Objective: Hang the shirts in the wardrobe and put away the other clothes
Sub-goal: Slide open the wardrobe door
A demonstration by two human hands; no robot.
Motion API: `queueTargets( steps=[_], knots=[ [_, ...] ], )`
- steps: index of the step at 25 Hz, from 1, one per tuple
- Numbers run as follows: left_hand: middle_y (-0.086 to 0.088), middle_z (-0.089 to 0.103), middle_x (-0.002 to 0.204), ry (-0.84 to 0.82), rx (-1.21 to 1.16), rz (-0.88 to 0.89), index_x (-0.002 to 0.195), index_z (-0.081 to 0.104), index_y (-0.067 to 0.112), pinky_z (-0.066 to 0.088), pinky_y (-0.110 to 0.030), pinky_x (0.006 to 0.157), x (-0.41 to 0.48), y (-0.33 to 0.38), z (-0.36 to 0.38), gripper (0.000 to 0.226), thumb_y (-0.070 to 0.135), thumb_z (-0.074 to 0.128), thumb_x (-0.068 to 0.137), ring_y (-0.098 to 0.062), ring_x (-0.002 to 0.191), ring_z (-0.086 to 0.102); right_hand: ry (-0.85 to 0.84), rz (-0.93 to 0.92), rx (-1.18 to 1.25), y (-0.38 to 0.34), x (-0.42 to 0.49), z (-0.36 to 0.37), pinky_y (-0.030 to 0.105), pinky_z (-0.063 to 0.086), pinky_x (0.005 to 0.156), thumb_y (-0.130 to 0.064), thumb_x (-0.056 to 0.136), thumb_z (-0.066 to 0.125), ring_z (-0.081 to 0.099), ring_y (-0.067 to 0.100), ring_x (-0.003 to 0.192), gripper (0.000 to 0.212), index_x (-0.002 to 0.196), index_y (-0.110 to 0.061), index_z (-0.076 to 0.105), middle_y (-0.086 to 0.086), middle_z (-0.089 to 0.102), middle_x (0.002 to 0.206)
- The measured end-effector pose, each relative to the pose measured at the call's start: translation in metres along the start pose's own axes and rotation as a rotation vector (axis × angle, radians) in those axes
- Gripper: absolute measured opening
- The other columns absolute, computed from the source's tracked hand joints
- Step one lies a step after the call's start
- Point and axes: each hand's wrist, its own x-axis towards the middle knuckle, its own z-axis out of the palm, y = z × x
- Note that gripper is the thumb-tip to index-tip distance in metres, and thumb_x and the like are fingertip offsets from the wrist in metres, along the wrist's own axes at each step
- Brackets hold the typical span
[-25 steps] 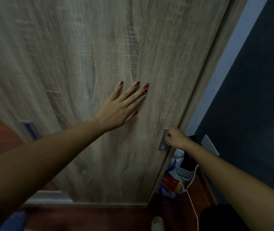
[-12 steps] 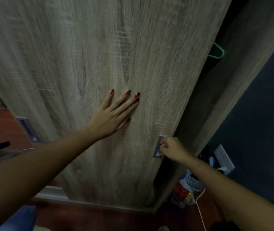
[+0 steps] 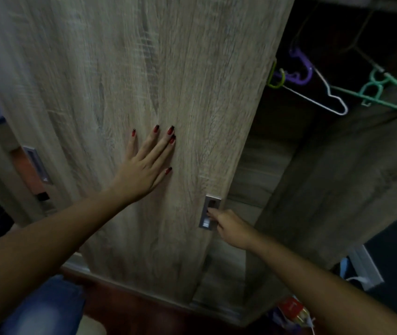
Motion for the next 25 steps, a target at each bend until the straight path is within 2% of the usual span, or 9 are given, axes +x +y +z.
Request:
queueTargets(
  steps=[1,2,5,7,12,14,16,19,25],
  knots=[
    [-0.013,0.006,0.160,-0.018,-0.007,-0.031,0.151,0.007,0.010,0.015,-0.067,0.110,-0.007,-0.012,0.001,0.067,0.044,0.033,0.100,-0.036,0.147,0.005,-0.038,-0.076,-0.088,-0.009,0.003,0.001,0.017,0.033,0.100,-0.001,0.091,0.047,0.051,0.025,0.124,0.045,0.135,-0.001,0.045,0.012,0.052,0.135],
    [-0.014,0.003,0.160,-0.037,-0.014,-0.058,0.152,0.005,0.011,0.013,-0.067,0.111,-0.013,-0.023,0.002,0.067,0.045,0.030,0.100,-0.036,0.147,0.002,-0.032,-0.164,-0.191,-0.015,0.007,0.001,0.019,0.031,0.104,0.000,0.090,0.048,0.046,0.025,0.129,0.051,0.140,-0.003,0.039,0.011,0.047,0.140],
    [-0.014,-0.004,0.160,-0.089,-0.038,-0.139,0.152,-0.001,0.015,0.010,-0.067,0.112,-0.030,-0.051,0.003,0.067,0.049,0.021,0.098,-0.036,0.147,-0.004,0.137,-0.425,-0.607,-0.022,0.026,0.006,0.038,0.045,0.103,-0.001,0.077,0.057,0.044,0.028,0.133,0.059,0.135,-0.007,0.048,0.012,0.047,0.144],
    [-0.013,-0.008,0.160,-0.116,-0.057,-0.208,0.151,-0.005,0.018,0.010,-0.067,0.112,-0.037,-0.064,0.004,0.068,0.051,0.019,0.096,-0.036,0.147,-0.006,0.167,-0.456,-0.740,-0.023,0.040,0.007,0.041,0.042,0.103,-0.005,0.076,0.051,0.040,0.027,0.136,0.060,0.136,-0.005,0.046,0.013,0.042,0.147],
    [-0.010,-0.020,0.158,-0.184,-0.128,-0.342,0.151,-0.010,0.020,0.011,-0.065,0.113,-0.050,-0.092,0.007,0.073,0.056,0.018,0.094,-0.031,0.146,-0.014,0.167,-0.491,-0.954,-0.040,0.075,0.006,0.048,0.029,0.113,-0.011,0.083,0.041,0.023,0.026,0.144,0.065,0.146,-0.006,0.026,0.011,0.022,0.157],
    [-0.008,-0.025,0.157,-0.213,-0.142,-0.374,0.150,-0.012,0.021,0.009,-0.064,0.114,-0.054,-0.104,0.007,0.074,0.058,0.016,0.093,-0.030,0.146,-0.016,0.153,-0.470,-0.991,-0.051,0.088,0.011,0.048,0.023,0.116,-0.013,0.084,0.039,0.019,0.025,0.145,0.066,0.148,-0.006,0.021,0.012,0.018,0.158],
    [-0.007,-0.027,0.157,-0.229,-0.147,-0.395,0.150,-0.012,0.021,0.009,-0.064,0.114,-0.058,-0.113,0.007,0.073,0.057,0.017,0.094,-0.029,0.146,-0.016,0.137,-0.455,-1.005,-0.061,0.097,0.018,0.048,0.019,0.117,-0.015,0.085,0.048,0.015,0.025,0.146,0.071,0.148,-0.005,0.017,0.012,0.013,0.159],
    [-0.006,-0.028,0.156,-0.257,-0.155,-0.418,0.149,-0.015,0.023,0.009,-0.064,0.114,-0.062,-0.126,0.007,0.074,0.054,0.025,0.095,-0.029,0.146,-0.016,0.164,-0.451,-1.001,-0.072,0.109,0.024,0.047,0.018,0.116,-0.015,0.083,0.056,0.018,0.025,0.146,0.074,0.148,-0.005,0.021,0.012,0.016,0.158],
    [-0.005,-0.030,0.155,-0.301,-0.173,-0.445,0.148,-0.018,0.024,0.002,-0.062,0.114,-0.067,-0.142,0.007,0.075,0.052,0.027,0.095,-0.028,0.145,-0.016,0.154,-0.481,-0.971,-0.087,0.124,0.032,0.047,0.017,0.118,-0.012,0.089,0.048,0.011,0.026,0.147,0.069,0.149,-0.003,0.015,0.014,0.007,0.159]
  ],
)
